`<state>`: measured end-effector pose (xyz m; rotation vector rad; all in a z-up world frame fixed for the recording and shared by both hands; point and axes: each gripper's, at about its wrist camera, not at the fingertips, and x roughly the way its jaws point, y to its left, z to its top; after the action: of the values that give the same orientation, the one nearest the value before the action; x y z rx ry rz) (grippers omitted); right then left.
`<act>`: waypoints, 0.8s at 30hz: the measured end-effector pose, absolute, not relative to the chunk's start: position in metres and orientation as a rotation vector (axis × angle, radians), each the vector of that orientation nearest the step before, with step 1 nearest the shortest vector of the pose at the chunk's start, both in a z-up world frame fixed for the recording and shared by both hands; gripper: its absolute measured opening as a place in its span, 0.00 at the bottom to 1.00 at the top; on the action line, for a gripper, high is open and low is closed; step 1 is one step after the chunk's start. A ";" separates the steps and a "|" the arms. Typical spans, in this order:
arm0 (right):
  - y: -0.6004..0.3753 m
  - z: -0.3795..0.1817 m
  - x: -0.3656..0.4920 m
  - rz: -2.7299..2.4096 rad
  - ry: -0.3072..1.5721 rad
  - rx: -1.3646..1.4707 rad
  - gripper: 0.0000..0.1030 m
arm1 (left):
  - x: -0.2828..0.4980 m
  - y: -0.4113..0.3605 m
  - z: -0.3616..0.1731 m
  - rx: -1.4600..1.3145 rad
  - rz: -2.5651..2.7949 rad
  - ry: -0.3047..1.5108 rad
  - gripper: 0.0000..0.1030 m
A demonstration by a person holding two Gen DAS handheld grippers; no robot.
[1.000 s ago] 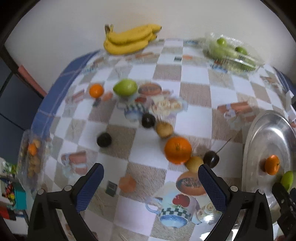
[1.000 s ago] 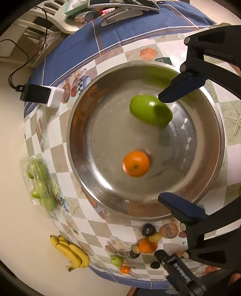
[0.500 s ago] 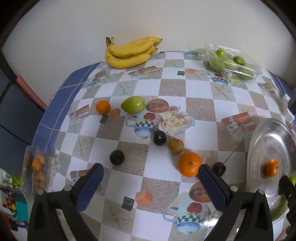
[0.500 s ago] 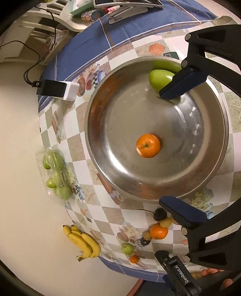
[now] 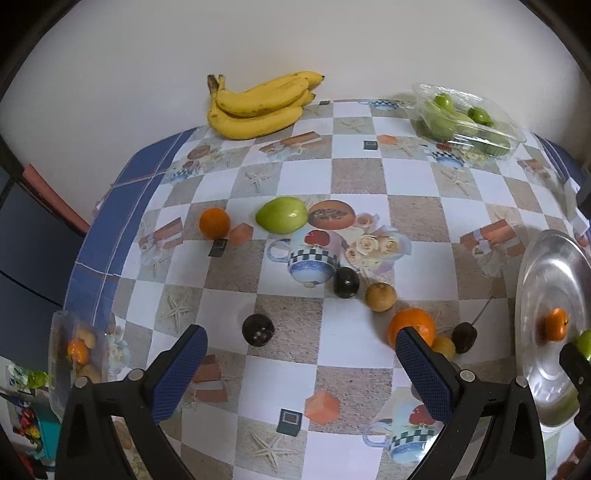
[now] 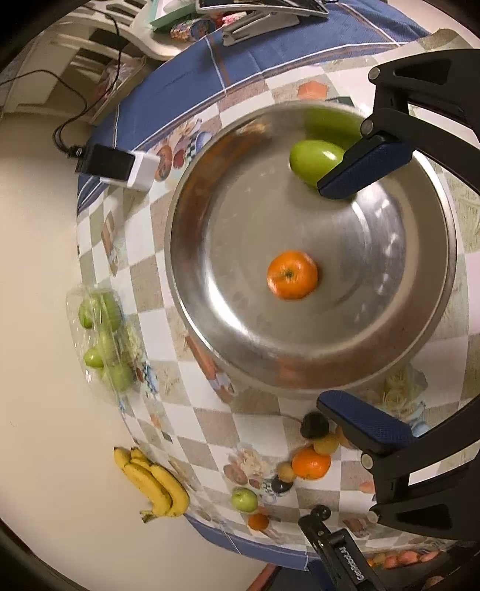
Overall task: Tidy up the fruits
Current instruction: 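Move the right gripper to the dark cherry and close on it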
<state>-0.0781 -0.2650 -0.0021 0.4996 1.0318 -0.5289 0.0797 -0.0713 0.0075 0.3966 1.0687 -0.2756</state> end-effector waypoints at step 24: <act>-0.202 0.006 -0.006 -0.245 0.987 0.641 1.00 | 0.131 0.032 0.019 0.198 -0.137 1.053 1.00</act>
<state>-0.0055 -0.2019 0.0058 0.6406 0.9867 -0.2445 0.1313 0.0325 0.0186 0.1980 1.0533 -0.1371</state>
